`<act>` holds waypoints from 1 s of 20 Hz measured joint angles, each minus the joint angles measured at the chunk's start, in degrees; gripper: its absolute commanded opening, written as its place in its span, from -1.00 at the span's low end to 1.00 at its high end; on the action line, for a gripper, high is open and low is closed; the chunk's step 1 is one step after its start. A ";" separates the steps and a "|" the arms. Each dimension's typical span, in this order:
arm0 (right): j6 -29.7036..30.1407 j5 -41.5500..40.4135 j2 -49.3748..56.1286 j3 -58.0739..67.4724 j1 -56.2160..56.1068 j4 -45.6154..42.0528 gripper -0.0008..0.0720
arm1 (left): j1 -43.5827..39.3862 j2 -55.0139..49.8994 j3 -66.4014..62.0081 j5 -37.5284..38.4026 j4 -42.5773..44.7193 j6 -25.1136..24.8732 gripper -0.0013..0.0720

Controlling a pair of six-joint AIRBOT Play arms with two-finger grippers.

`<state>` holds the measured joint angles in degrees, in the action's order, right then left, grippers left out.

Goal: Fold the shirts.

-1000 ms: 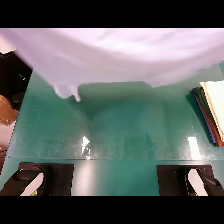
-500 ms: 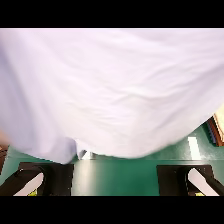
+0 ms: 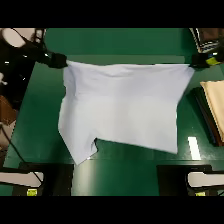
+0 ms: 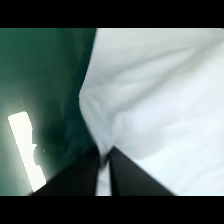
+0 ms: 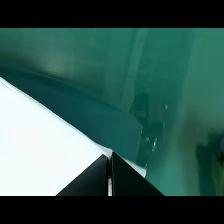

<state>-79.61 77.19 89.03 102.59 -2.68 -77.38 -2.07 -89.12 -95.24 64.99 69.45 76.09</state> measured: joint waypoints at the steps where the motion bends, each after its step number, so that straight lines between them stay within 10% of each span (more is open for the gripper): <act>1: -0.28 -0.22 2.67 1.70 -0.96 -0.46 -0.90 | 0.02 -1.31 0.17 -0.44 0.00 -0.17 0.59; 3: -0.68 0.17 6.78 5.38 -2.12 -0.57 0.07 | 0.48 -2.95 0.13 -1.22 -0.26 -0.81 0.59; 10: -0.83 8.31 8.92 9.70 1.20 13.38 0.09 | 11.74 -0.55 2.54 9.84 -2.62 -1.42 0.59; 20: 2.82 1.73 -11.96 -23.82 4.50 23.93 0.09 | 21.81 21.66 46.84 7.02 -9.66 -1.40 0.59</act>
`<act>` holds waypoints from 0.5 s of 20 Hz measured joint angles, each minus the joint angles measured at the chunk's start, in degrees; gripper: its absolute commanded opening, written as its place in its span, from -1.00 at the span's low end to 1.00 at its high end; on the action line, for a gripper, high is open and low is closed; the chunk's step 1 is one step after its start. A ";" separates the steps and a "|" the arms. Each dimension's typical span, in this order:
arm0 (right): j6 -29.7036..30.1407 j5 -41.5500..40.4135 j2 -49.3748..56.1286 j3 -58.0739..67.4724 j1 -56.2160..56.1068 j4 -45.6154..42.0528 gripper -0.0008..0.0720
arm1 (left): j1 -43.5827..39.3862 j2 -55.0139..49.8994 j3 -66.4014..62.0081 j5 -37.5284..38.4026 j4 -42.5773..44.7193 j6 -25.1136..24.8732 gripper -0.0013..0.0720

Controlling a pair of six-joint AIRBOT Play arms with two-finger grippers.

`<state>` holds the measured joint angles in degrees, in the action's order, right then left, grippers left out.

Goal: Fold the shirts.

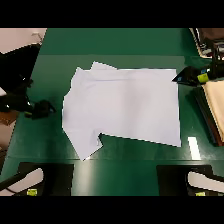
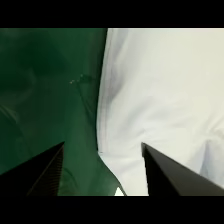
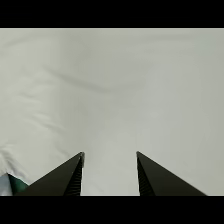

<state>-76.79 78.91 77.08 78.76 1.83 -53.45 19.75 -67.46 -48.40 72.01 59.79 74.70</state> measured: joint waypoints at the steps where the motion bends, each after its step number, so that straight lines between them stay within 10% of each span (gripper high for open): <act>1: 0.07 -1.25 -1.77 -2.47 0.13 0.37 0.09 | 0.20 1.05 2.95 -1.25 -0.55 -0.02 0.59; 10: 0.39 -6.14 -10.86 -12.15 0.24 1.29 0.09 | -2.60 4.00 16.26 -8.13 -6.93 -2.23 0.51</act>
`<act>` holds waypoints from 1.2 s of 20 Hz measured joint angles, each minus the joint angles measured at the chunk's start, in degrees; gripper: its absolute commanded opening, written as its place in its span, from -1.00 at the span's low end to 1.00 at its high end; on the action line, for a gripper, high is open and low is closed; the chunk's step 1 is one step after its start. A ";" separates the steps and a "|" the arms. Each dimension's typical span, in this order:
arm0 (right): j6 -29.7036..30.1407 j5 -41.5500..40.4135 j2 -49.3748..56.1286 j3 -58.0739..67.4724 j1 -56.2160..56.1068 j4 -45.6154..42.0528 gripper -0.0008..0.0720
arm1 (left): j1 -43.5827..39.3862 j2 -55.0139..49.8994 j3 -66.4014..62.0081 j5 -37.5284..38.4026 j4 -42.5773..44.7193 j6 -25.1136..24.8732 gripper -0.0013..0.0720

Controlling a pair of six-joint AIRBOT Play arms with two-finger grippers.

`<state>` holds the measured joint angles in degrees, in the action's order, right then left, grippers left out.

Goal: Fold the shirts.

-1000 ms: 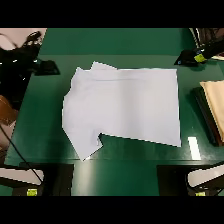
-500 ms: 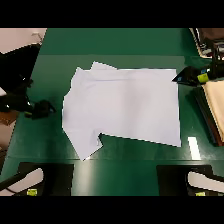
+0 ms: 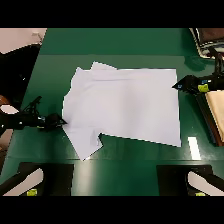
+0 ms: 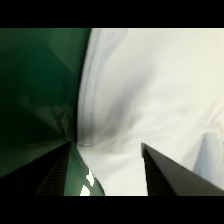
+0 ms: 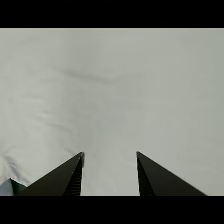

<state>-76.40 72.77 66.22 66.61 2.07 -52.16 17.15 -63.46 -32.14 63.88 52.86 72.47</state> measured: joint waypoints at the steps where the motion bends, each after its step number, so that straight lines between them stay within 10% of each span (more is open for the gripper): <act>1: 0.00 -0.13 -0.35 -0.20 0.00 0.04 0.09 | -1.75 -0.04 0.44 -0.96 -0.59 -0.26 0.51; 2: 0.00 -0.20 -0.61 -0.31 0.00 0.00 0.09 | -3.58 -0.04 0.74 -1.97 -0.87 -0.26 0.51; 4: 0.00 0.20 -0.96 -0.48 0.07 -0.07 0.08 | -6.14 -0.13 1.09 -4.48 -0.52 1.01 -0.73; 5: 0.00 0.92 -1.07 -0.55 0.37 -0.20 0.09 | -6.84 -0.28 1.05 -5.62 0.70 1.84 -0.89; 24: 1.09 7.30 -6.97 -38.73 22.27 -12.85 0.09 | -8.85 5.55 -9.18 0.92 2.05 3.98 -0.89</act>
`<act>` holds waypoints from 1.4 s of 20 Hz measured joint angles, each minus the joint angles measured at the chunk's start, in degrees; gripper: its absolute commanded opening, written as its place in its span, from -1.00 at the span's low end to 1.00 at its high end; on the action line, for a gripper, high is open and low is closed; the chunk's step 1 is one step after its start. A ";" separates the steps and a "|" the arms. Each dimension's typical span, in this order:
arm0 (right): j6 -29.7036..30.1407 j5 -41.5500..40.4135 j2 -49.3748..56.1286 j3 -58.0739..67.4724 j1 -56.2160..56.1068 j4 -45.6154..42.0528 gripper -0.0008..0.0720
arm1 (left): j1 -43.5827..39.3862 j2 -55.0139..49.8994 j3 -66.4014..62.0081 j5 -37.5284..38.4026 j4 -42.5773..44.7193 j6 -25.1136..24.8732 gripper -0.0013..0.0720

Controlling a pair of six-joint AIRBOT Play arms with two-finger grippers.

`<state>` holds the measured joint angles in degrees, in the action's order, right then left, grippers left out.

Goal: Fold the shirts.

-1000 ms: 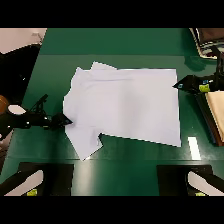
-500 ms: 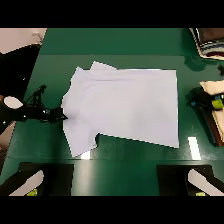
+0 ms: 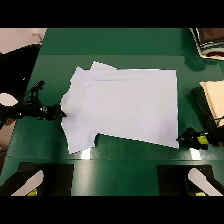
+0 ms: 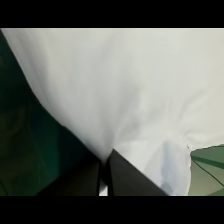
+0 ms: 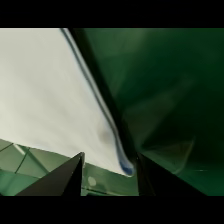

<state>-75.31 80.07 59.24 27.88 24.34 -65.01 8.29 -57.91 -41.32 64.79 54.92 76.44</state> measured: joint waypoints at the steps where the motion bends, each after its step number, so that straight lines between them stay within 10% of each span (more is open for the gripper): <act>1: -0.09 0.07 0.61 -0.85 -1.62 0.68 0.08 | 0.00 0.00 -0.04 0.11 -0.02 0.00 -0.89; 5: -0.50 -1.92 3.91 -2.21 -8.46 1.01 -0.93 | 0.00 0.07 -0.13 0.35 0.11 0.00 -0.90; 12: -0.72 -3.96 -2.34 10.29 -17.35 0.35 -0.93 | -0.04 8.85 -9.09 3.06 3.96 2.03 -0.89; 28: -3.21 1.49 -14.84 81.99 -9.38 0.85 -0.93 | -0.02 17.90 -74.95 3.98 4.07 7.80 -0.90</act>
<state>-78.52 81.56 44.40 109.86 14.96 -64.16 8.27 -40.01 -116.27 68.77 58.98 84.25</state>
